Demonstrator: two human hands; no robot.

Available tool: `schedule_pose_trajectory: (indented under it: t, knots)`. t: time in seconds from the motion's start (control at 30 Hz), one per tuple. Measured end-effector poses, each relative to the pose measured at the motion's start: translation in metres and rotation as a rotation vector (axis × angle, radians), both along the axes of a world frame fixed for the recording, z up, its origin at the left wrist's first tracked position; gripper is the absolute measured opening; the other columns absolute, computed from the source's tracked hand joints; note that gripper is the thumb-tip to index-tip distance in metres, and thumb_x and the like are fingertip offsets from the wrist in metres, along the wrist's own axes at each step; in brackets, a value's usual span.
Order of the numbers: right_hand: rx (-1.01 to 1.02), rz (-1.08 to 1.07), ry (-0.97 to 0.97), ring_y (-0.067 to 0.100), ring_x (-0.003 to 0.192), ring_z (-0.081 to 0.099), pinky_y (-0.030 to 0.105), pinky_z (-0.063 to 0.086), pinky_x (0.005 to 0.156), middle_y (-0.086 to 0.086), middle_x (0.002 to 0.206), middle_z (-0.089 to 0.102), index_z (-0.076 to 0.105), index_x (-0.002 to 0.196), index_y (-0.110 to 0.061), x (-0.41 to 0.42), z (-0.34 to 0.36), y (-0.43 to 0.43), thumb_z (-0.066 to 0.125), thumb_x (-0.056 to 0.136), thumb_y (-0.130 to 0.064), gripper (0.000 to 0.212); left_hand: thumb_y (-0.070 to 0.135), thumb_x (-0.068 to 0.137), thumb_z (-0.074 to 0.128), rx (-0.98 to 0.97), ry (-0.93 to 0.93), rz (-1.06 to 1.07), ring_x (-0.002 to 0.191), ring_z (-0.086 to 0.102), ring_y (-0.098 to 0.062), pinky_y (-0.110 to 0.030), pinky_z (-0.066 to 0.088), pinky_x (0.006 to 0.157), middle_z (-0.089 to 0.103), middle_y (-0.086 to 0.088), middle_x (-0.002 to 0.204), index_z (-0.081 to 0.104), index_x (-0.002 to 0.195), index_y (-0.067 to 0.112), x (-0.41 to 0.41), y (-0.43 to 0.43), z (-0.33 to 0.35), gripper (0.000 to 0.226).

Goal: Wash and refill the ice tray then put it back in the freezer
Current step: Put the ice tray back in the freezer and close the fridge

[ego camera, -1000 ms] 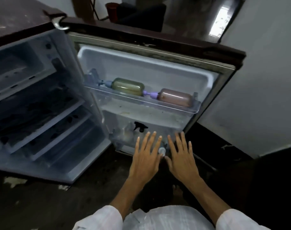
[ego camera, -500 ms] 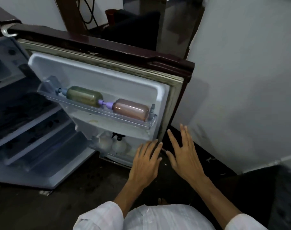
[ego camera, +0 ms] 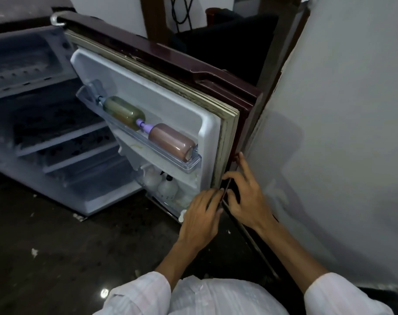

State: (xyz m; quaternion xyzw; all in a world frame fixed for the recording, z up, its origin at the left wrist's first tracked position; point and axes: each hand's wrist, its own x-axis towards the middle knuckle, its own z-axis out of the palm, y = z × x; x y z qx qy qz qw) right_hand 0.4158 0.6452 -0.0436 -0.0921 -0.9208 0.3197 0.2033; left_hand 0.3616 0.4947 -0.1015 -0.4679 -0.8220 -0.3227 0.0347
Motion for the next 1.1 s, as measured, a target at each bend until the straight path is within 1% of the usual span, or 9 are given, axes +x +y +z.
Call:
schedule_pose_trajectory:
  t: [0.07, 0.2, 0.3, 0.4, 0.63, 0.73, 0.83, 0.97, 1.1]
  knots:
    - [-0.087, -0.009, 0.038, -0.012, 0.141, 0.018, 0.003, 0.027, 0.104, 0.015, 0.159, 0.022, 0.059, 0.106, -0.008, 0.003, 0.003, 0.003, 0.055, 0.077, 0.016, 0.038, 0.015, 0.093, 0.059, 0.013, -0.033, 0.014, 0.123, 0.054, -0.023, -0.036, 0.045, 0.105, 0.055, -0.011, 0.137, 0.048, 0.138, 0.008, 0.005, 0.002, 0.004, 0.047]
    - [-0.248, -0.009, 0.002, 0.03, 0.126, 0.051, 0.044, 0.047, 0.101, 0.002, 0.157, 0.029, 0.052, 0.105, -0.011, 0.009, 0.004, 0.006, 0.05, 0.077, 0.018, 0.041, 0.013, 0.095, 0.056, 0.048, -0.136, 0.043, 0.128, 0.05, -0.018, -0.032, 0.043, 0.107, 0.053, -0.008, 0.14, 0.046, 0.142, 0.009, 0.018, 0.005, 0.005, 0.048]
    - [-0.346, 0.033, 0.021, 0.009, 0.14, 0.038, 0.029, 0.039, 0.112, 0.011, 0.153, 0.036, 0.048, 0.105, -0.014, 0.015, 0.007, 0.0, 0.049, 0.082, 0.019, 0.041, 0.012, 0.097, 0.054, 0.087, -0.25, 0.054, 0.13, 0.048, -0.012, -0.024, 0.039, 0.109, 0.054, -0.004, 0.141, 0.043, 0.144, 0.013, 0.028, 0.003, 0.009, 0.049]
    - [-0.398, 0.088, 0.05, 0.01, 0.132, 0.05, 0.017, 0.046, 0.1, 0.014, 0.146, 0.047, 0.046, 0.102, -0.019, 0.021, 0.013, -0.007, 0.053, 0.083, 0.018, 0.042, 0.009, 0.098, 0.053, 0.103, -0.295, 0.014, 0.129, 0.048, -0.008, -0.015, 0.034, 0.109, 0.054, -0.006, 0.14, 0.043, 0.143, 0.011, 0.034, -0.001, 0.013, 0.046]
    - [-0.466, 0.364, -0.015, 0.006, 0.119, 0.06, 0.019, 0.049, 0.095, 0.011, 0.129, 0.063, 0.051, 0.107, -0.007, 0.029, 0.018, -0.016, 0.062, 0.09, 0.004, 0.023, 0.01, 0.099, 0.051, 0.118, -0.391, 0.023, 0.118, 0.048, 0.008, -0.025, 0.047, 0.099, 0.057, -0.003, 0.13, 0.048, 0.134, 0.005, 0.045, -0.016, 0.008, 0.036]
    - [-0.522, 0.218, 0.09, 0.009, 0.11, 0.064, 0.029, 0.055, 0.091, 0.002, 0.121, 0.066, 0.053, 0.11, -0.008, 0.017, 0.025, -0.015, 0.063, 0.091, -0.007, 0.021, 0.015, 0.101, 0.049, 0.085, -0.411, 0.078, 0.148, 0.022, -0.005, -0.023, 0.022, 0.121, 0.024, -0.002, 0.163, 0.021, 0.155, 0.009, 0.053, -0.022, 0.008, 0.061]
    - [-0.534, 0.084, 0.064, 0.003, 0.121, 0.054, 0.018, 0.048, 0.096, -0.003, 0.131, 0.057, 0.05, 0.132, -0.017, -0.007, 0.03, -0.011, 0.06, 0.095, -0.019, 0.039, 0.022, 0.103, 0.046, 0.077, -0.457, 0.173, 0.151, 0.003, -0.003, -0.015, 0.007, 0.12, 0.001, 0.005, 0.166, 0.005, 0.157, 0.014, 0.057, -0.028, 0.006, 0.068]
    - [-0.572, 0.302, -0.105, -0.001, 0.13, 0.047, 0.028, 0.041, 0.108, -0.011, 0.139, 0.054, 0.044, 0.145, -0.022, -0.04, 0.04, -0.015, 0.052, 0.099, -0.031, 0.047, 0.025, 0.103, 0.047, 0.101, -0.482, 0.28, 0.151, -0.006, -0.004, -0.011, 0.003, 0.118, -0.013, 0.007, 0.165, -0.005, 0.156, 0.021, 0.054, -0.037, 0.005, 0.074]
    - [-0.56, 0.532, -0.147, 0.009, 0.125, 0.055, 0.034, 0.045, 0.106, -0.001, 0.132, 0.062, 0.053, 0.136, -0.01, -0.062, 0.047, -0.03, 0.052, 0.1, -0.017, 0.037, 0.025, 0.103, 0.048, 0.174, -0.482, 0.427, 0.151, -0.01, -0.004, -0.018, 0.0, 0.121, -0.016, 0.006, 0.165, -0.009, 0.154, 0.021, 0.048, -0.046, 0.008, 0.077]
